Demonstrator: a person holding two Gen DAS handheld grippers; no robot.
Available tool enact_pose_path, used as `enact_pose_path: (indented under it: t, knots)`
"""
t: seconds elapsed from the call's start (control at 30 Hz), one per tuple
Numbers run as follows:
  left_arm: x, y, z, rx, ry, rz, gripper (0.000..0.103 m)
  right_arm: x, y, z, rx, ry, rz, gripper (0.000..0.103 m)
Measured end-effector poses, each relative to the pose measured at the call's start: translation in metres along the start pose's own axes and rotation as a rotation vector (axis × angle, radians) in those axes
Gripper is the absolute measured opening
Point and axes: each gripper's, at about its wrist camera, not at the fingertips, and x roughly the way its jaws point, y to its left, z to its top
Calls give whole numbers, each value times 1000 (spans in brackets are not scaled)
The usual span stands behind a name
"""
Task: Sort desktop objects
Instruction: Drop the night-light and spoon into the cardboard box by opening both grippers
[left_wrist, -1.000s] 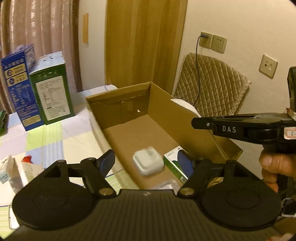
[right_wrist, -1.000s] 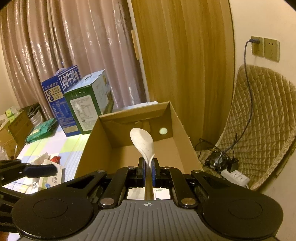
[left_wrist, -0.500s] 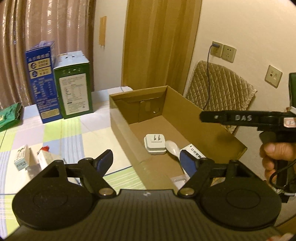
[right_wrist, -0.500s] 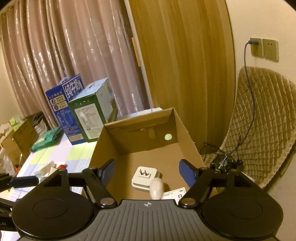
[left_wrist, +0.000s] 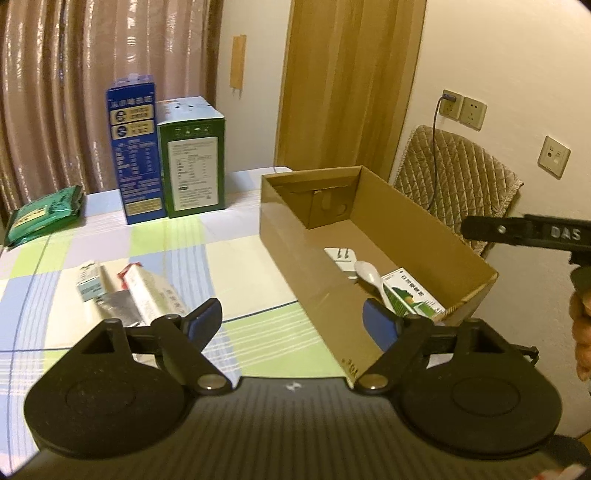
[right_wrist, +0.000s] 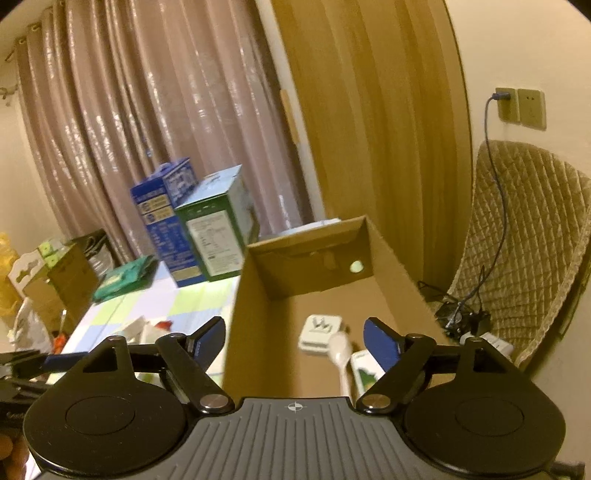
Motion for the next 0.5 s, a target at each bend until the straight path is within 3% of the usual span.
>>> enact_pose_path:
  t: [0.17, 0.5]
  knots:
    - [-26, 16, -13, -10, -14, 24, 90, -13, 32, -14, -18, 41, 13, 100]
    - [-71, 55, -40, -53, -17, 105, 100, -17, 100, -41, -136, 81, 60, 101]
